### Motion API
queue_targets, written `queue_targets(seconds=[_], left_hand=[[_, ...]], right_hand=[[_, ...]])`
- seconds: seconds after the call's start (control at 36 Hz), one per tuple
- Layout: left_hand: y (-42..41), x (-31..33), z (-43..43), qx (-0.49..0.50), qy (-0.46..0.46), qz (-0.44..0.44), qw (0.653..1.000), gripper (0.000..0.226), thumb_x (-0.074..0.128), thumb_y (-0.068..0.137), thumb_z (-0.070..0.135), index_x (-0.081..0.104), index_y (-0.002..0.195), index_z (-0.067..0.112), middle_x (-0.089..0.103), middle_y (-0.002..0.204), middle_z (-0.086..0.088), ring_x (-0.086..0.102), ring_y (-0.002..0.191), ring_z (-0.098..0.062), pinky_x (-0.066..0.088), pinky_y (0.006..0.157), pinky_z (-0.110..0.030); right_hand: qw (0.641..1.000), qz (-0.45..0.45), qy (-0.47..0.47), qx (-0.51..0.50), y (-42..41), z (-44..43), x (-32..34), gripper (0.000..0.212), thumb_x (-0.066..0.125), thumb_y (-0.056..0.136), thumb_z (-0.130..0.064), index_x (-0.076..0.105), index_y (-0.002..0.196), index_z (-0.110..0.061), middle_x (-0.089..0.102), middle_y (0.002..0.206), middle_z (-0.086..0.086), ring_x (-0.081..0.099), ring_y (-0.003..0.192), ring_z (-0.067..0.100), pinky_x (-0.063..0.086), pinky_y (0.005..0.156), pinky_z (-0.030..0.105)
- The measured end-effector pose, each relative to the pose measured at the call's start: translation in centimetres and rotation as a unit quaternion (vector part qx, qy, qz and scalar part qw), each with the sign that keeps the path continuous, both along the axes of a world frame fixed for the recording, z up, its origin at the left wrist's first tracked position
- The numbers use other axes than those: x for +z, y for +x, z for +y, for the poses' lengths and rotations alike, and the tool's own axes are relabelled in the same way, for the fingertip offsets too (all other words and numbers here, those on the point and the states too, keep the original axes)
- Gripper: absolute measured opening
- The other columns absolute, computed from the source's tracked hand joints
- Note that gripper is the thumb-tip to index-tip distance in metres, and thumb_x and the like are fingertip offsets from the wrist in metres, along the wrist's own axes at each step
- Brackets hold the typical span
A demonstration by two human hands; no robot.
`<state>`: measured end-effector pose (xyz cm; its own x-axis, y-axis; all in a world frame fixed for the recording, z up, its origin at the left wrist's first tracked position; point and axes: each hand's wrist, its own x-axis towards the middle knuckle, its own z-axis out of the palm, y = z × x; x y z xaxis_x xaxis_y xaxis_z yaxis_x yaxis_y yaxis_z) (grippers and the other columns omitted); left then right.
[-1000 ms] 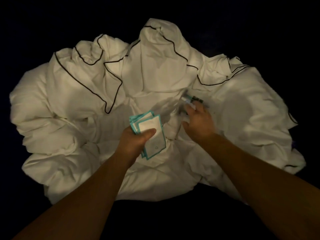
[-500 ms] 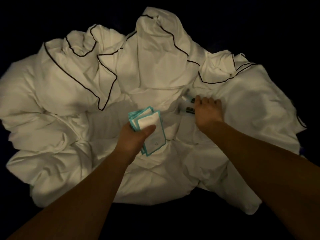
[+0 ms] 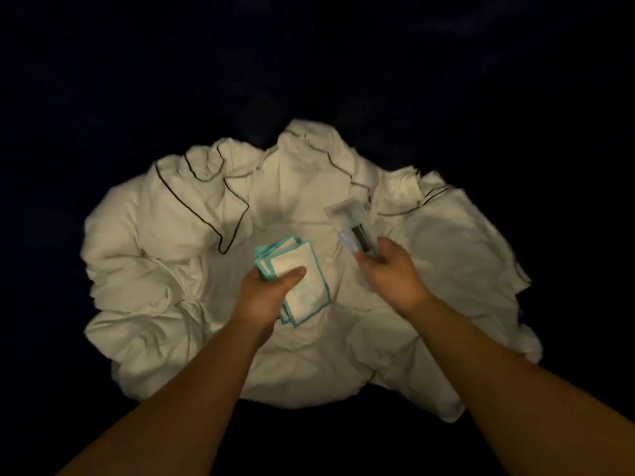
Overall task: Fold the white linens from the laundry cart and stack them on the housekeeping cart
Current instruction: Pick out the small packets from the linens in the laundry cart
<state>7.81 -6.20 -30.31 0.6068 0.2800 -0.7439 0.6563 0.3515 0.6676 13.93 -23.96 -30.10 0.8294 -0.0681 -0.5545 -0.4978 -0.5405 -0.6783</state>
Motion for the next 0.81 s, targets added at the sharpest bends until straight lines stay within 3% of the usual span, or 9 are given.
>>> queue_targets(seconds=[0.08,0.14,0.25,0.33,0.42,0.5,0.64,0.69,0.81], left_hand=[[0.2,5.9,-0.8,-0.008,0.002,-0.021,1.000,0.025,0.074,0.079,0.003,0.069,0.098,0.017,0.073,0.096,-0.004,0.070,0.086,-0.018,0.055,0.081,-0.033],[0.0,10.4,-1.5,-0.011,-0.002,-0.045,0.999,0.024,0.072,0.080,0.001,0.069,0.100,0.016,0.075,0.089,-0.001,0.071,0.083,-0.016,0.056,0.073,-0.028],[-1.2,20.4,-2.7,-0.012,-0.023,-0.083,0.996,0.021,0.068,0.084,0.004,0.069,0.104,0.011,0.075,0.091,-0.006,0.072,0.084,-0.020,0.057,0.072,-0.030],[-2.8,27.1,-3.5,-0.018,-0.055,-0.107,0.993,0.019,0.066,0.088,0.011,0.069,0.106,0.012,0.074,0.097,-0.011,0.071,0.091,-0.025,0.056,0.082,-0.039],[-4.6,32.4,-4.0,-0.030,-0.089,-0.127,0.988,0.025,0.064,0.089,0.011,0.066,0.114,0.009,0.072,0.105,-0.015,0.069,0.099,-0.030,0.054,0.090,-0.045],[-6.0,36.7,-4.1,-0.052,-0.122,-0.164,0.977,0.027,0.061,0.088,0.005,0.065,0.115,0.008,0.071,0.106,-0.017,0.069,0.099,-0.032,0.056,0.084,-0.042],[-8.1,41.5,-3.6,-0.112,-0.140,-0.210,0.961,0.033,0.062,0.086,0.000,0.062,0.116,0.012,0.073,0.101,-0.014,0.071,0.090,-0.026,0.056,0.064,-0.033],[-8.8,42.6,-3.2,-0.145,-0.124,-0.229,0.955,0.029,0.059,0.089,0.001,0.063,0.113,0.018,0.074,0.098,-0.009,0.071,0.089,-0.023,0.056,0.064,-0.033],[-10.0,44.0,-2.9,-0.193,-0.099,-0.252,0.943,0.031,0.063,0.088,0.005,0.062,0.117,0.016,0.073,0.103,-0.008,0.070,0.094,-0.024,0.057,0.071,-0.037]], right_hand=[[0.996,-0.009,0.080,-0.034,-1.8,1.7,8.0,0.027,0.068,0.087,-0.026,0.060,0.077,-0.003,0.051,0.059,-0.005,0.046,0.053,0.002,0.037,0.050,0.014],[0.994,-0.010,0.106,-0.014,-3.1,2.3,12.9,0.025,0.066,0.089,-0.025,0.054,0.069,-0.015,0.050,0.055,-0.009,0.047,0.046,-0.005,0.035,0.046,0.008],[0.990,-0.025,0.136,0.017,-5.0,2.1,21.5,0.013,0.062,0.092,-0.026,0.058,0.086,-0.015,0.056,0.071,-0.008,0.053,0.055,-0.013,0.040,0.052,0.007],[0.989,-0.047,0.141,0.016,-6.4,1.6,27.7,0.018,0.063,0.092,-0.026,0.055,0.079,-0.017,0.052,0.066,-0.008,0.050,0.052,-0.008,0.040,0.051,0.010],[0.989,-0.081,0.124,0.025,-7.9,1.0,33.0,0.017,0.063,0.091,-0.030,0.058,0.088,-0.014,0.059,0.081,0.001,0.055,0.067,0.001,0.043,0.058,0.013],[0.987,-0.079,0.136,0.021,-9.2,0.6,37.8,0.016,0.061,0.092,-0.031,0.059,0.101,-0.017,0.065,0.092,0.001,0.063,0.078,0.007,0.050,0.061,0.016],[0.982,-0.119,0.143,-0.020,-12.9,0.9,43.5,0.011,0.060,0.093,-0.031,0.059,0.099,-0.022,0.068,0.093,0.001,0.067,0.079,0.007,0.057,0.065,0.024],[0.982,-0.135,0.118,-0.056,-14.6,1.2,44.9,0.019,0.060,0.093,-0.033,0.059,0.098,-0.015,0.066,0.089,0.002,0.063,0.073,0.006,0.054,0.061,0.019],[0.970,-0.173,0.123,-0.114,-18.0,1.2,46.7,0.021,0.061,0.093,-0.031,0.061,0.092,-0.010,0.066,0.080,0.001,0.064,0.069,0.010,0.056,0.066,0.033]])
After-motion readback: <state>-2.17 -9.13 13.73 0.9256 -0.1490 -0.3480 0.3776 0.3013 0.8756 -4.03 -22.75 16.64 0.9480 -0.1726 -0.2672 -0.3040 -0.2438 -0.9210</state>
